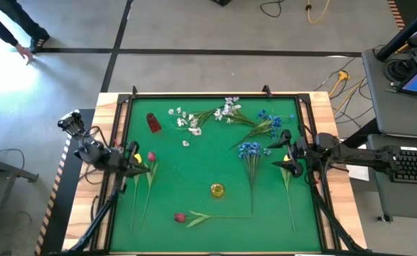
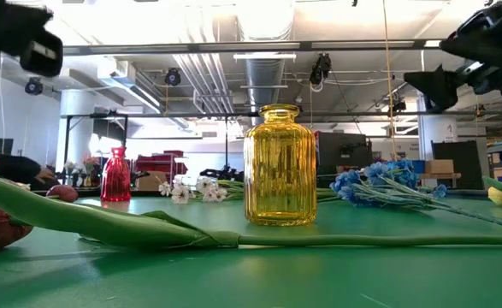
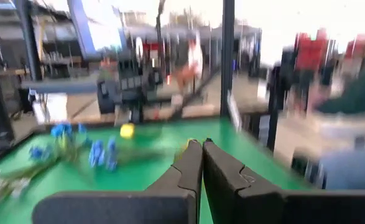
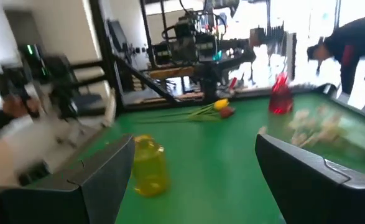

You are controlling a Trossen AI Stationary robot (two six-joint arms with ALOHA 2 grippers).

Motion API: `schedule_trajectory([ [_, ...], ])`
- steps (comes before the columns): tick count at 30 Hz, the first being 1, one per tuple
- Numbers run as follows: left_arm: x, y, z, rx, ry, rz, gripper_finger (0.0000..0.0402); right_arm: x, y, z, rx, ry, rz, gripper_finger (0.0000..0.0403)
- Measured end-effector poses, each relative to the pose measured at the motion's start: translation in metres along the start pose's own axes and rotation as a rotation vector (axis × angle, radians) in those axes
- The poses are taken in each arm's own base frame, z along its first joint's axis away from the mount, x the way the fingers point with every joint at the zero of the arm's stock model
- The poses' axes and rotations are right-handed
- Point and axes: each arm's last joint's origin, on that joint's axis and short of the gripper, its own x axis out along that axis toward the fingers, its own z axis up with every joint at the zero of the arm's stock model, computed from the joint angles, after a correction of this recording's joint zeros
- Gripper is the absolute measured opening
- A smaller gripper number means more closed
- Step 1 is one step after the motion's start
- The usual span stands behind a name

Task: Sort flowers into vase by color
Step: Put the bottom blue flowers into the yellow vase

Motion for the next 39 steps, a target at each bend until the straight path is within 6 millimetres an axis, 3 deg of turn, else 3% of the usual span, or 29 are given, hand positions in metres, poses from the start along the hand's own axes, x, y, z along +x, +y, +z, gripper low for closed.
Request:
schedule_trajectory([
  [9,-0.003,0.003,0.026,-0.161,-0.236,0.01,0.0,0.0,0.0,0.0,0.279,-0.002,0.001,0.0327],
  [22,-0.002,0.002,0.021,-0.131,-0.192,0.008,0.0,0.0,0.0,0.0,0.354,-0.005,-0.004,0.0327],
  [31,0.004,-0.001,0.016,-0.117,-0.139,0.031,0.0,-0.001,-0.006,0.002,0.473,-0.099,-0.187,0.0327],
  [39,0.024,-0.007,0.013,-0.153,-0.126,0.193,0.0,-0.002,-0.009,0.005,0.468,-0.181,-0.306,0.0327],
])
